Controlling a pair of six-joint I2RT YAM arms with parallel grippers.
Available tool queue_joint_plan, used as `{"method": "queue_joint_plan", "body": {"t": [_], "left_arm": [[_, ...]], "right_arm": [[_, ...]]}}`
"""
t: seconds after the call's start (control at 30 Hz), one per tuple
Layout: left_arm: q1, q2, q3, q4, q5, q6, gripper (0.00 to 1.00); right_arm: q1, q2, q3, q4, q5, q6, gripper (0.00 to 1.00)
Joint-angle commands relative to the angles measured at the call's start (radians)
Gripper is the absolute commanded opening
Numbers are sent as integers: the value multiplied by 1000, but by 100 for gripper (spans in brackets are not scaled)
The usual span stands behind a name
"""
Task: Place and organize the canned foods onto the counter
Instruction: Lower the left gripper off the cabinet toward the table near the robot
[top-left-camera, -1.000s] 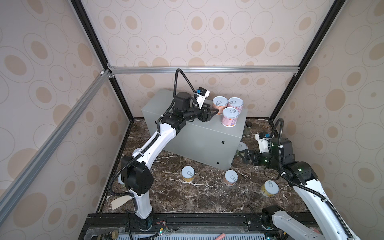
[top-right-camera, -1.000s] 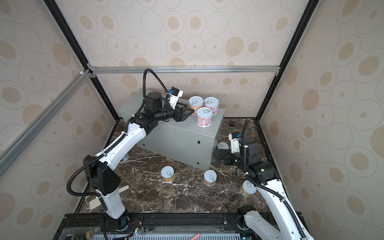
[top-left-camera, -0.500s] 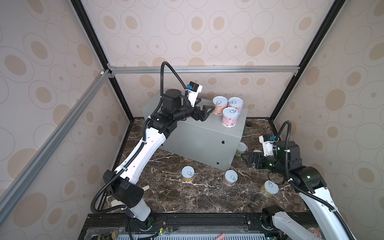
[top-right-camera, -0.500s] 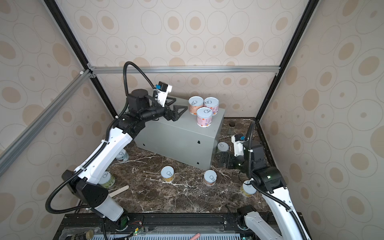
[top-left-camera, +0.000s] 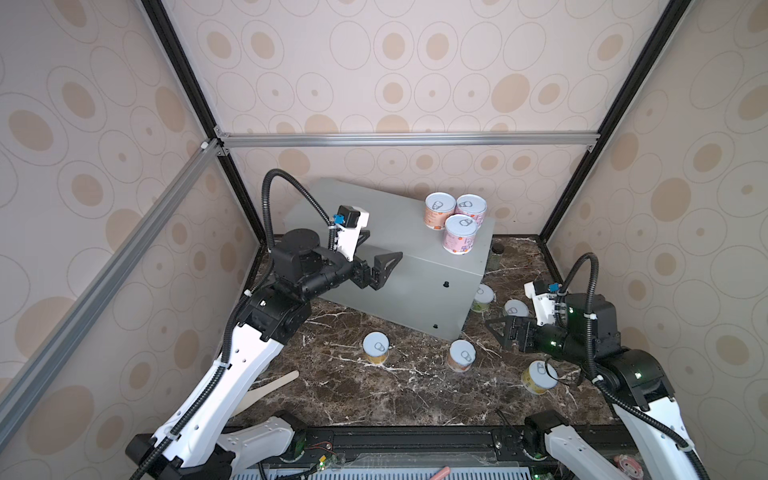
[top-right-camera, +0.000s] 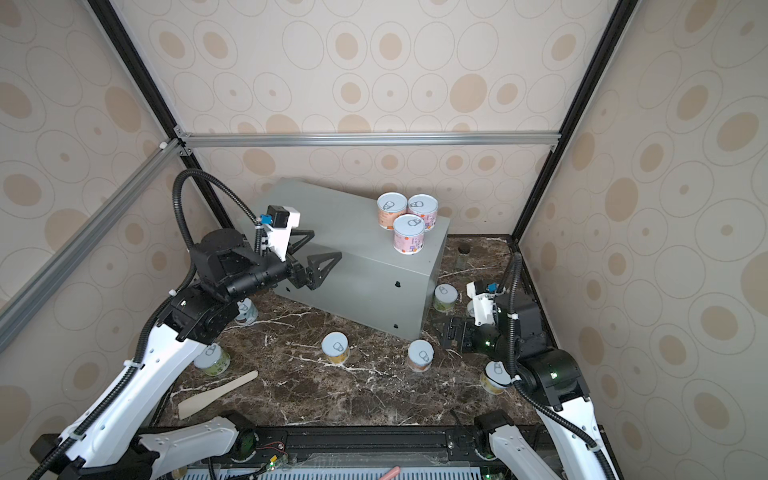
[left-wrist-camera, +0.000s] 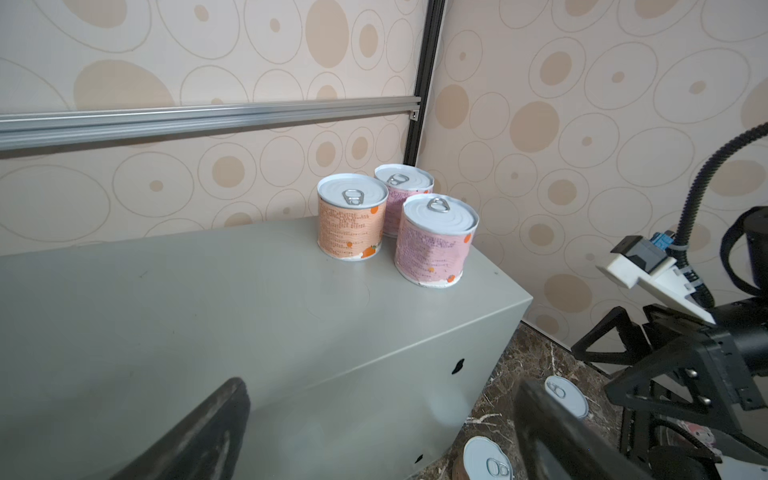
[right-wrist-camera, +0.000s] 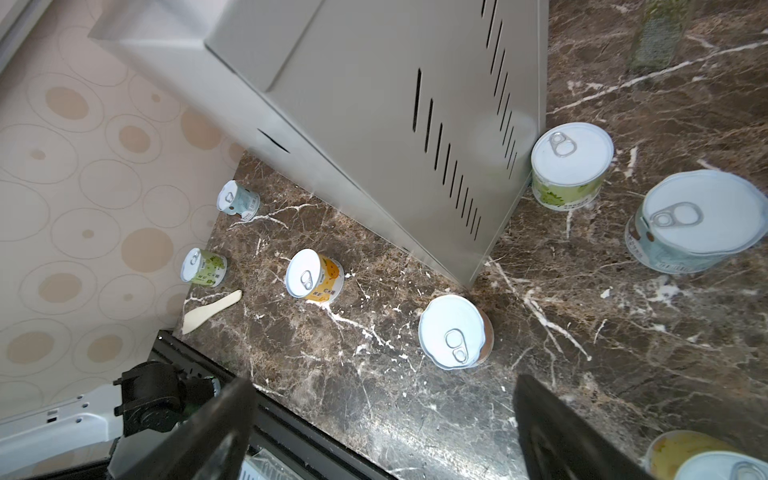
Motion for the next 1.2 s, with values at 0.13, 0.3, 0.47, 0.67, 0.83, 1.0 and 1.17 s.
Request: {"method": "queue_joint_plan", "body": {"t": [0.13, 0.3, 0.47, 0.67, 0.83, 1.0, 1.17], "left_arm": [[-73, -176, -240, 13, -108, -59, 99], [-151, -251, -398, 39, -208, -83, 99], [-260, -289, -545, 124, -298, -135, 99], [-478, -207, -678, 280, -483, -164, 99], [-540, -140, -773, 457, -503, -198, 99], [-587, -41, -841, 640, -525, -178, 99], [-587, 100, -903, 868, -493, -148, 99]], "right_arm": [[5, -67, -96, -37, -61, 58, 99], [5, -105, -170, -30, -69, 82, 99], [6, -133, -250, -15, -90, 110, 99], [5, -151, -320, 1, -98, 134, 99], [5, -154, -369, 31, -101, 151, 99], [5, -131, -405, 67, -100, 151, 99], [5, -119, -458, 127, -96, 165, 99]]}}
